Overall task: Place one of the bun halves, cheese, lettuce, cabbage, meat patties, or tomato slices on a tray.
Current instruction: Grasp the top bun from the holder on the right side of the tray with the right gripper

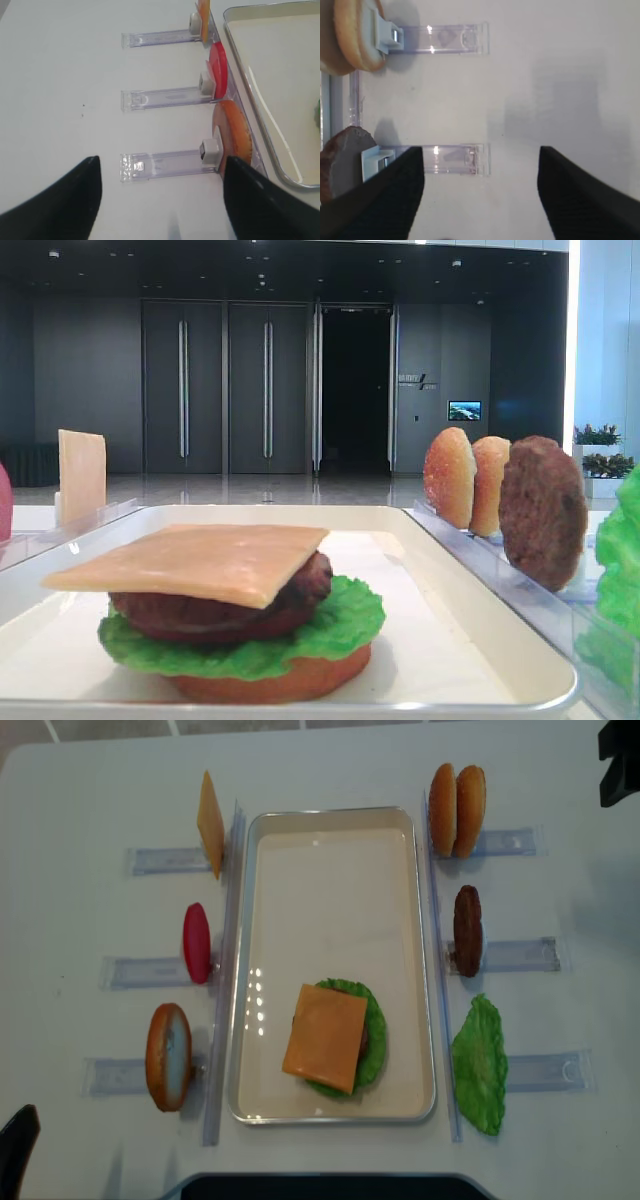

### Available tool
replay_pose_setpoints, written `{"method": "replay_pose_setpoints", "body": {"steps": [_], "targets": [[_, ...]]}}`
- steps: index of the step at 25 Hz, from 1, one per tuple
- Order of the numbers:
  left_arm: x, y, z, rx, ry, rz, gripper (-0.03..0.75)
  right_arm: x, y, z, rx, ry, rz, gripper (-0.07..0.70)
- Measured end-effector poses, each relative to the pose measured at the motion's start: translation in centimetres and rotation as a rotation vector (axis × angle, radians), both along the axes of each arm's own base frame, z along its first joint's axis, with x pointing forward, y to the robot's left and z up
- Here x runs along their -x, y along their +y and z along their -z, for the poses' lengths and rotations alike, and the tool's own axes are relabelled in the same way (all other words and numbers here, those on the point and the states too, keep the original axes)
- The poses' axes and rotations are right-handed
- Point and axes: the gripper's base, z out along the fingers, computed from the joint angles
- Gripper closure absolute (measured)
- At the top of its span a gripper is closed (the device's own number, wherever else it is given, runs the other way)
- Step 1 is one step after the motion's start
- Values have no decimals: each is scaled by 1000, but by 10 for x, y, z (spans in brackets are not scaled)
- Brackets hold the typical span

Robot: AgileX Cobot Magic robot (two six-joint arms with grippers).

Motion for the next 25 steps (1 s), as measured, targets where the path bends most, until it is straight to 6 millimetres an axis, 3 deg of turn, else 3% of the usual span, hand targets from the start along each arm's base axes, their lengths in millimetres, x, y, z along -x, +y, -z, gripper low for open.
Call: {"method": "replay_pose_setpoints", "body": {"steps": [7,14,19,25], "targets": [[0,0,0,0,0,0,139,-42,19,14,-3,18,-47,144],[0,0,0,-3,0,1,139,-72,36,20,-19,9,-42,144],[0,0,0,-3,0,1,139,-76,48,23,-36,18,-24,144],[0,0,0,-3,0,1,139,-69,88,24,-68,39,-30,144]]}}
